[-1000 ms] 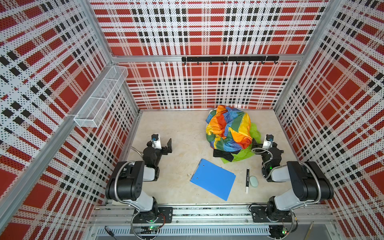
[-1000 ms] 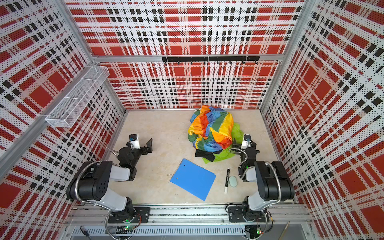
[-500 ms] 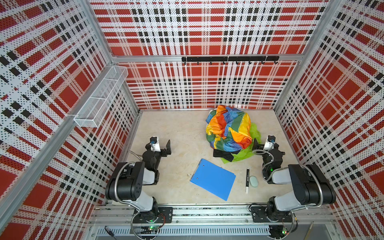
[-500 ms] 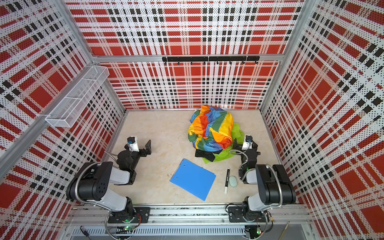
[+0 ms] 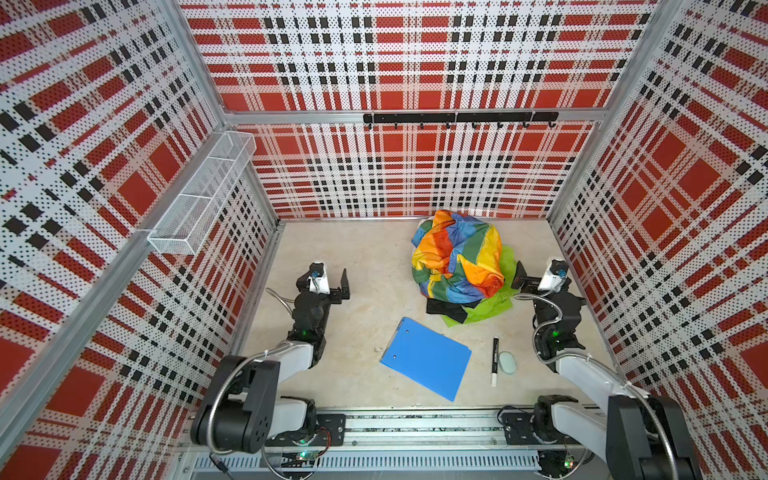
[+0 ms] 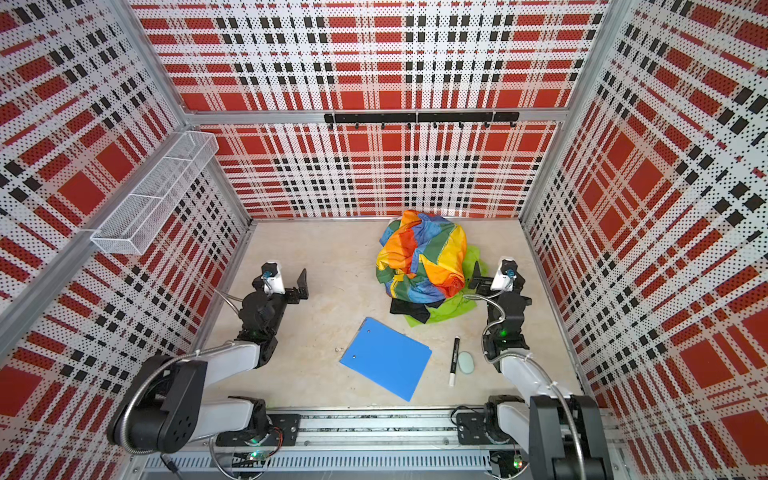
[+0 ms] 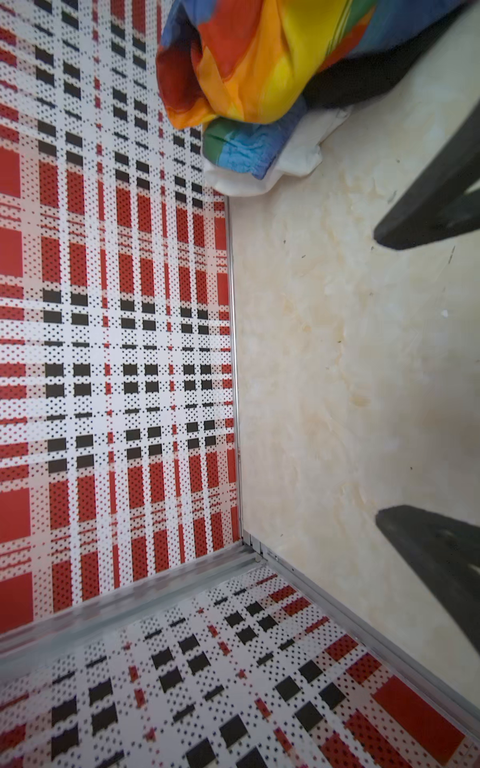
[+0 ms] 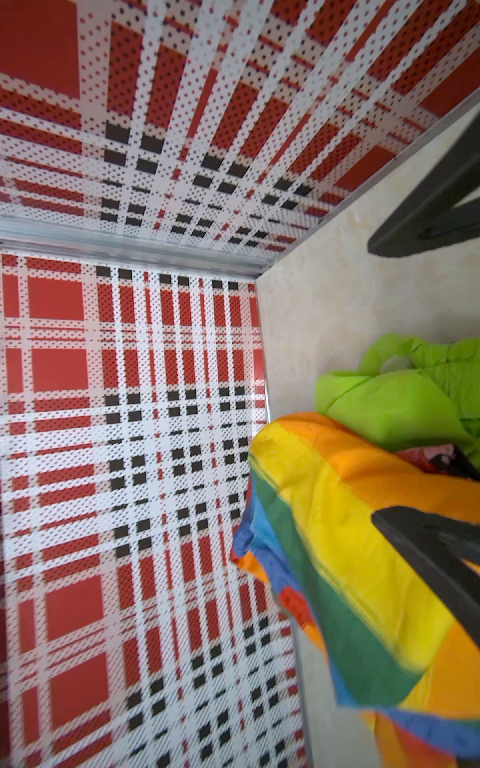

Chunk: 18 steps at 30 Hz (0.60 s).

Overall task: Pick out a specific cloth from the pile
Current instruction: 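Reach the left and right grippers toward the clothes pile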

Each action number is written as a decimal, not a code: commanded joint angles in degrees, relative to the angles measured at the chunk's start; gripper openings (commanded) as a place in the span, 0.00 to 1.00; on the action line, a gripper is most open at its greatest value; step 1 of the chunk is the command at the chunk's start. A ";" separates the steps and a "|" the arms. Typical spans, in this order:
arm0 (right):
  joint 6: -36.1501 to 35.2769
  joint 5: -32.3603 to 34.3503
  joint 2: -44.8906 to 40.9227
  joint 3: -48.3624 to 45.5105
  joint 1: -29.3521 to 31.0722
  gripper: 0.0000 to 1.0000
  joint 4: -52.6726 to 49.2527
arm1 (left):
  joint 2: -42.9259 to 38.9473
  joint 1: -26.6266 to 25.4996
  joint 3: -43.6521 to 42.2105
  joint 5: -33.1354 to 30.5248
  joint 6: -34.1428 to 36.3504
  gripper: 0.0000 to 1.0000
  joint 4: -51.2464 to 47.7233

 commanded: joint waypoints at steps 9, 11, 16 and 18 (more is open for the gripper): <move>22.06 -11.42 3.70 17.70 2.41 1.00 -27.62 | -4.81 -14.20 26.21 7.60 -11.23 0.99 -33.79; 24.80 -9.13 3.76 17.73 3.65 1.00 -27.74 | -3.50 -16.19 31.34 10.37 -10.91 0.99 -36.75; 32.10 -7.62 4.31 18.47 4.08 1.00 -31.01 | 0.06 -17.84 40.43 16.99 -9.63 0.99 -41.57; 33.26 -8.76 5.18 18.49 4.21 1.00 -31.24 | 1.47 -17.72 42.56 19.97 -7.19 0.99 -43.48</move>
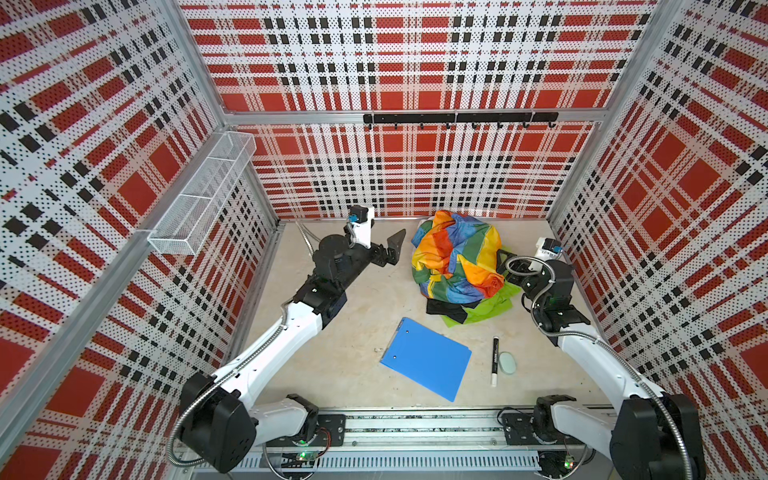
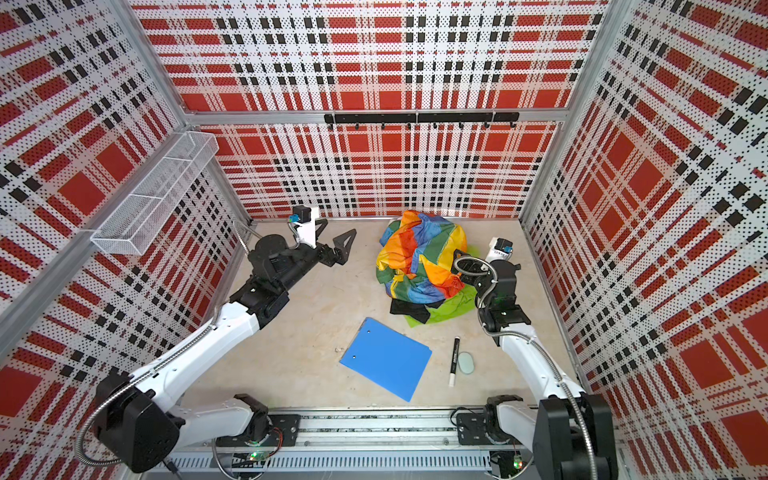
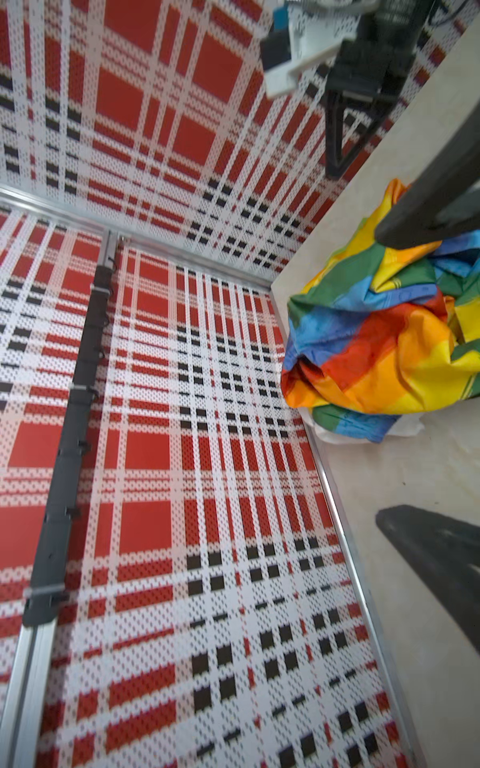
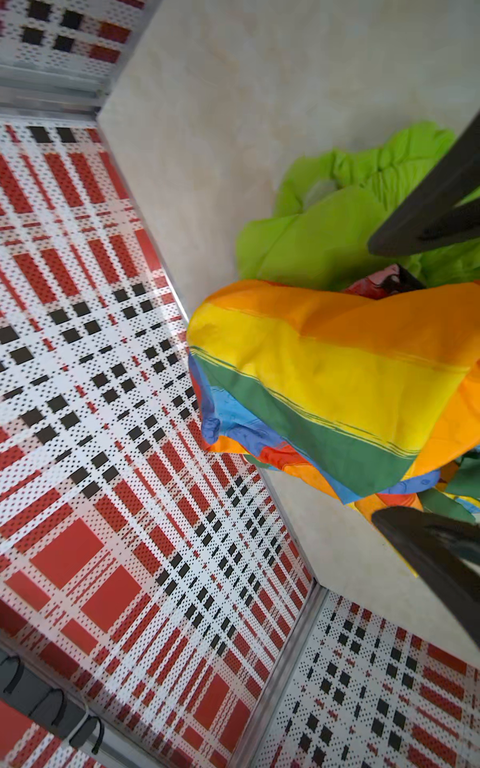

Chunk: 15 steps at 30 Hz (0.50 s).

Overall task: Pick out a specific cloth from the pile
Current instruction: 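Reach the left and right grippers toward the clothes pile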

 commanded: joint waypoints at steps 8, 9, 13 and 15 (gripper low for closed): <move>12.75 -7.16 9.25 1.38 0.48 1.00 2.96 | 5.40 1.06 6.52 14.38 4.60 0.99 -11.97; 13.41 -7.91 10.64 1.54 0.63 1.00 3.48 | 5.42 1.00 6.72 14.43 4.69 0.99 -12.44; 14.24 -8.04 14.73 2.03 2.55 1.00 4.69 | 5.76 -0.54 6.22 9.59 7.69 0.99 -14.75; 14.77 -7.47 15.73 1.61 3.39 1.00 5.14 | 5.69 -1.53 6.53 7.37 8.55 0.99 -15.90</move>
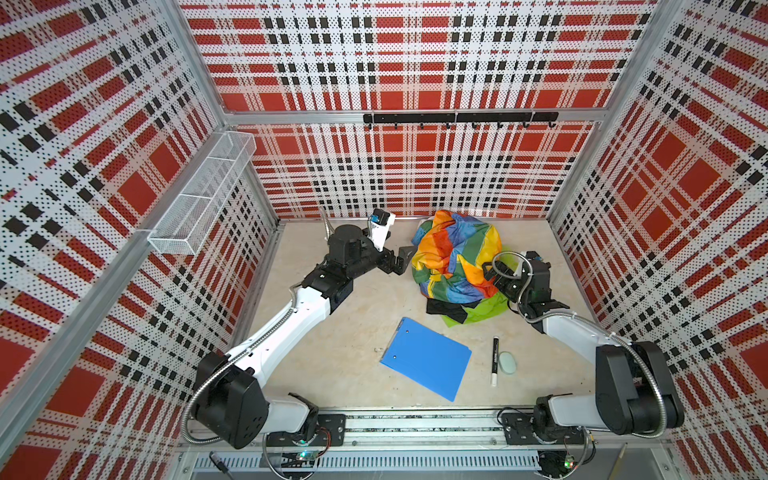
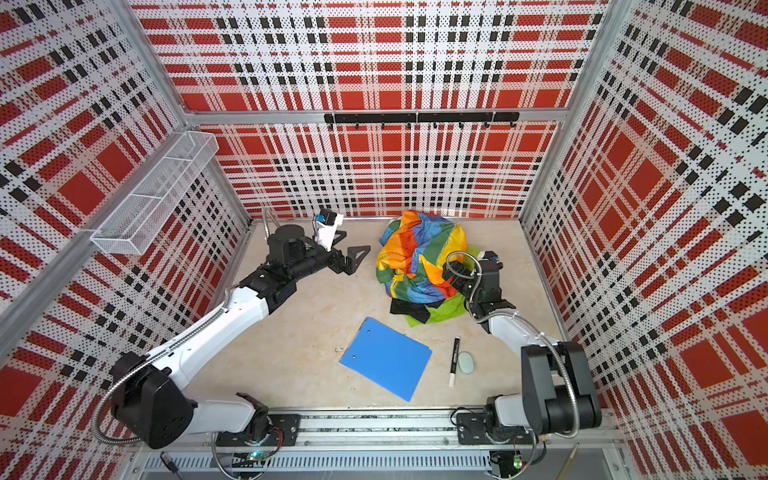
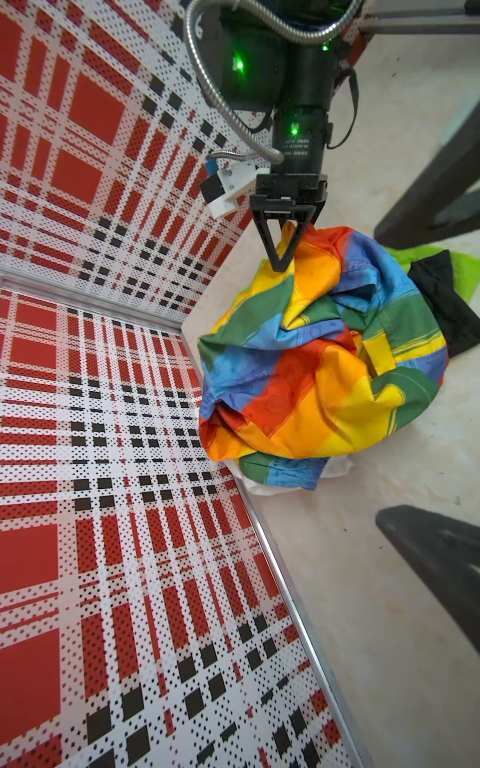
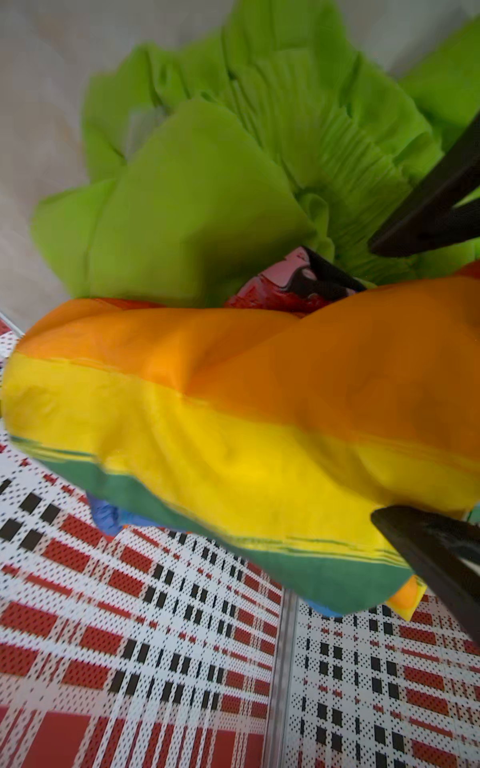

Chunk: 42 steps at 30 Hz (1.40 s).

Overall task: Pick out a specific cloth from the pile
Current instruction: 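Reach the left and right grippers toward the clothes pile, then grasp the rainbow-striped cloth with the right gripper while the left gripper holds the pile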

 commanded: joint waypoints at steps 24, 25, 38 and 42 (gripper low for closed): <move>-9.30 21.36 5.83 20.53 12.03 0.36 -15.57 | 0.52 -0.35 1.94 -0.08 0.98 0.99 -1.06; -9.71 21.92 6.17 22.16 12.03 0.36 -16.46 | 0.44 0.01 1.81 0.39 0.46 0.99 -0.74; -20.20 23.12 21.92 52.03 10.42 0.32 -24.58 | -0.03 0.68 1.72 -0.63 -1.69 0.99 0.30; -19.44 19.87 28.23 55.43 10.36 0.34 -25.67 | 0.18 0.71 1.80 -0.68 -2.05 0.99 0.31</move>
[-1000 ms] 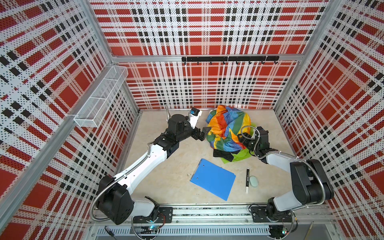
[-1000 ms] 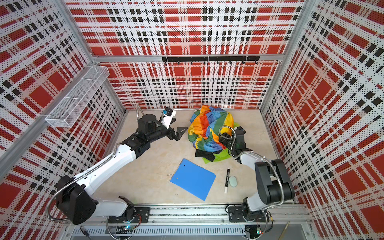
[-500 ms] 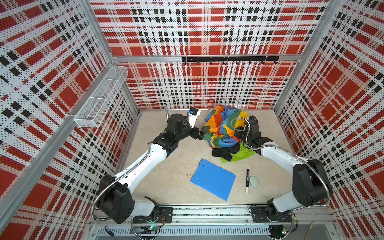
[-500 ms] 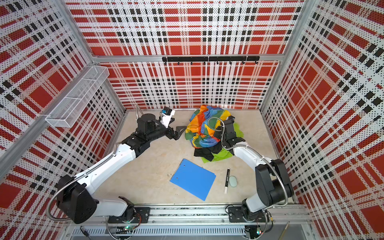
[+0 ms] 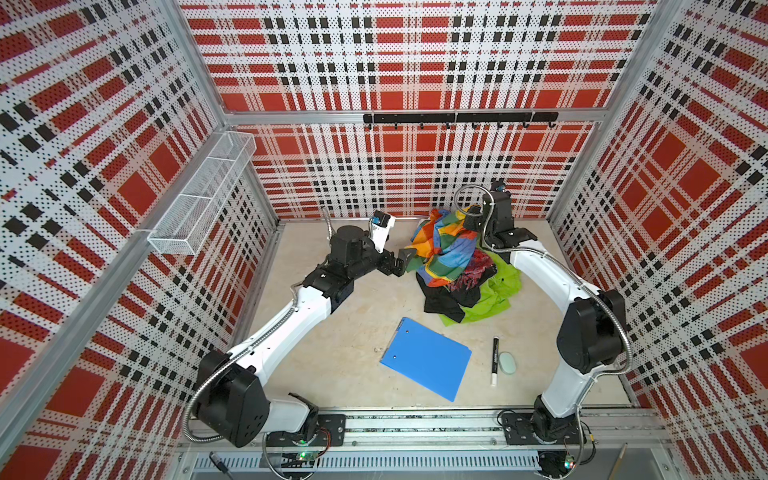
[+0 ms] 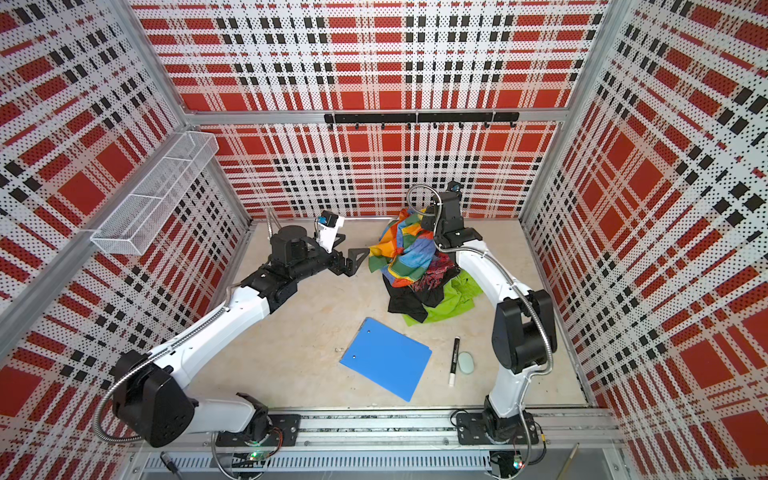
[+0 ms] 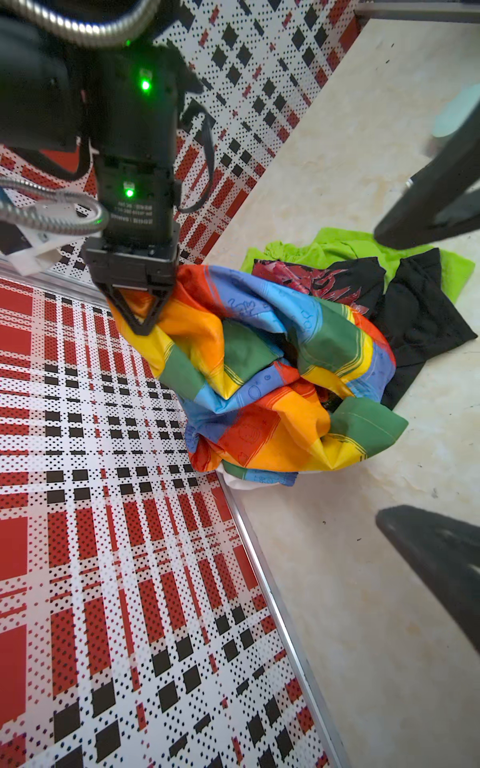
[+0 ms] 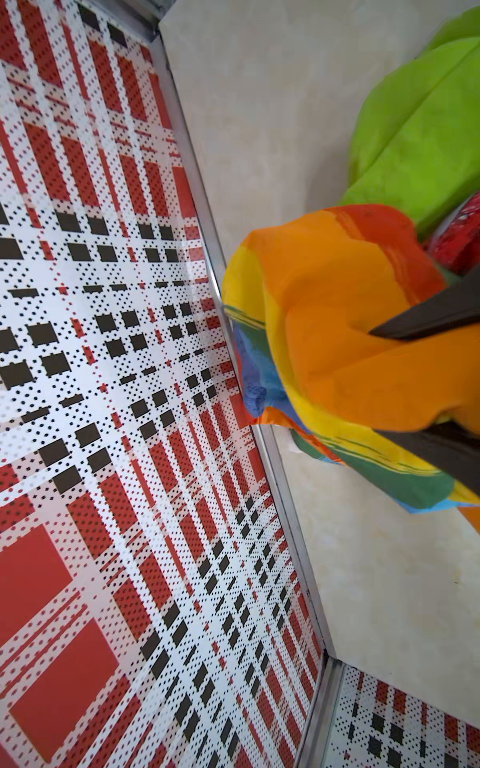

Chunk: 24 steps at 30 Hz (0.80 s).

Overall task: Pick out a specific cloth from the pile
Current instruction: 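Grasp the rainbow-striped cloth with the right gripper while the left gripper holds the pile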

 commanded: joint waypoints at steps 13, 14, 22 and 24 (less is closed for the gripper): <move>3.46 -7.54 11.54 -9.26 -0.19 0.42 3.60 | 0.15 0.49 2.14 1.11 -2.04 0.99 1.80; 3.33 -7.68 11.25 -9.17 -0.22 0.45 3.32 | 0.20 0.49 2.09 1.10 -2.08 0.99 1.80; 1.59 -6.18 3.09 -11.34 -0.20 0.63 2.59 | 0.24 0.59 2.20 1.26 -2.46 0.99 1.80; 1.01 -5.86 0.97 -11.93 -0.22 0.65 2.03 | 0.36 0.64 2.22 1.33 -2.55 0.99 1.80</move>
